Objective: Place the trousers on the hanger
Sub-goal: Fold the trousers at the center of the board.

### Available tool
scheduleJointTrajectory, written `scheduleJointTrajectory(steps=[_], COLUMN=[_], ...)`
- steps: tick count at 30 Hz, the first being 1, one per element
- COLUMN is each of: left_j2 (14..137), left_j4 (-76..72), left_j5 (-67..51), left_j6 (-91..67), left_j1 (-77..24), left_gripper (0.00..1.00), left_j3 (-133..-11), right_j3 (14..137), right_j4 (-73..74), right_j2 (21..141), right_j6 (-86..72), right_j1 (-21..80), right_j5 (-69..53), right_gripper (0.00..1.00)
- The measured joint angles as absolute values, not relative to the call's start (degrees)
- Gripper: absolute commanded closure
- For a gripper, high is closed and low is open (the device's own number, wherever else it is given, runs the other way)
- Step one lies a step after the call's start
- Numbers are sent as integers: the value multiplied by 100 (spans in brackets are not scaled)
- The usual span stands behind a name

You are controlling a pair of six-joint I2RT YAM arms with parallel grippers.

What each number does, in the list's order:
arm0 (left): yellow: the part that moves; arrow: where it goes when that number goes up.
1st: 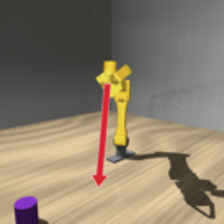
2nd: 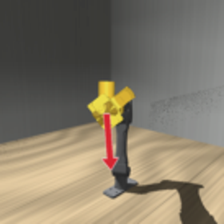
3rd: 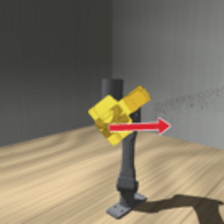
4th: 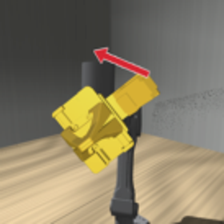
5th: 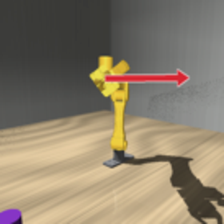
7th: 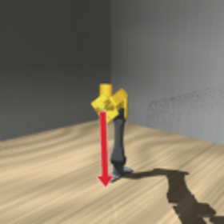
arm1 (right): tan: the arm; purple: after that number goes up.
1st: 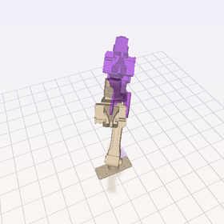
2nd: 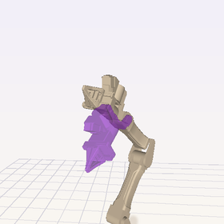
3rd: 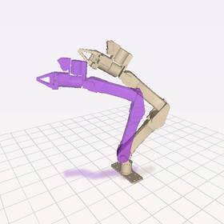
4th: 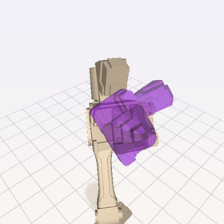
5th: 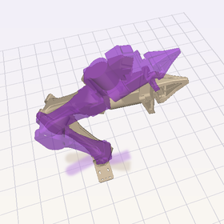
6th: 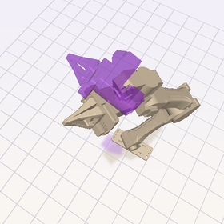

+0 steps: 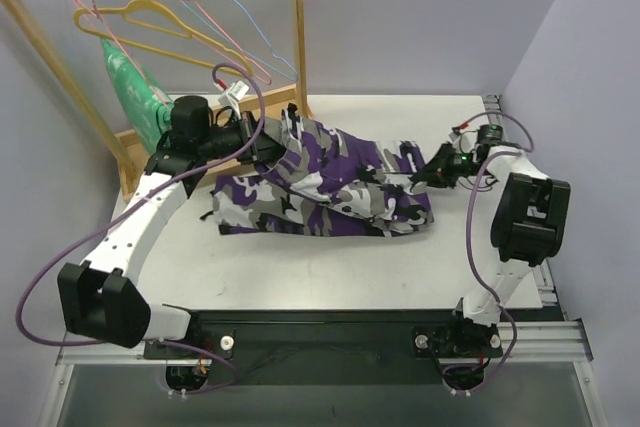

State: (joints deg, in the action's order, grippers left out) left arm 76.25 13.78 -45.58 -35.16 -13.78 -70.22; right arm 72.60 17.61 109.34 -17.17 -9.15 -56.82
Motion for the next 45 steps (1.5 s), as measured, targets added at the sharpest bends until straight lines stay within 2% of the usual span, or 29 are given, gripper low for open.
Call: scheduleJointTrajectory(steps=[5, 10, 13, 14, 16, 18, 19, 32, 45], left_j2=[8152, 8337, 8302, 8294, 8296, 8302, 8331, 8722, 9131], left_j4=[1328, 1396, 1188, 1096, 899, 786, 696, -239, -1216], left_j5=[-4294, -4025, -3771, -3695, -3468, -3280, -3177, -2681, -2941], left_j6=[-3212, -2714, -2512, -2482, -2453, -2451, -2458, -2633, -3168], left_j1=[-1627, -1658, -1653, -1649, -1625, -1559, -1516, -1264, -563], left_gripper=[100, 100, 100, 100, 100, 100, 100, 100, 100], left_j3=[-7022, -6910, -6490, -6318, -5830, -5422, -5216, -4351, -3599], right_j3=[7015, 7015, 7015, 7013, 7004, 6980, 6971, 6554, 6160], right_j4=[2727, 3024, 3046, 3046, 3041, 3015, 3004, 2718, 2206], right_j2=[10497, 10471, 10471, 10471, 10471, 10471, 10471, 10501, 10652], right_j6=[-1160, -856, -749, -725, -683, -613, -607, -572, -908], right_j1=[-1697, -1660, -1647, -1647, -1647, -1682, -1697, -1761, -1872], right_j5=[-5332, -4952, -4864, -4840, -4814, -4775, -4775, -5072, -5905], right_gripper=[100, 98, 83, 69, 50, 16, 12, 9, 9])
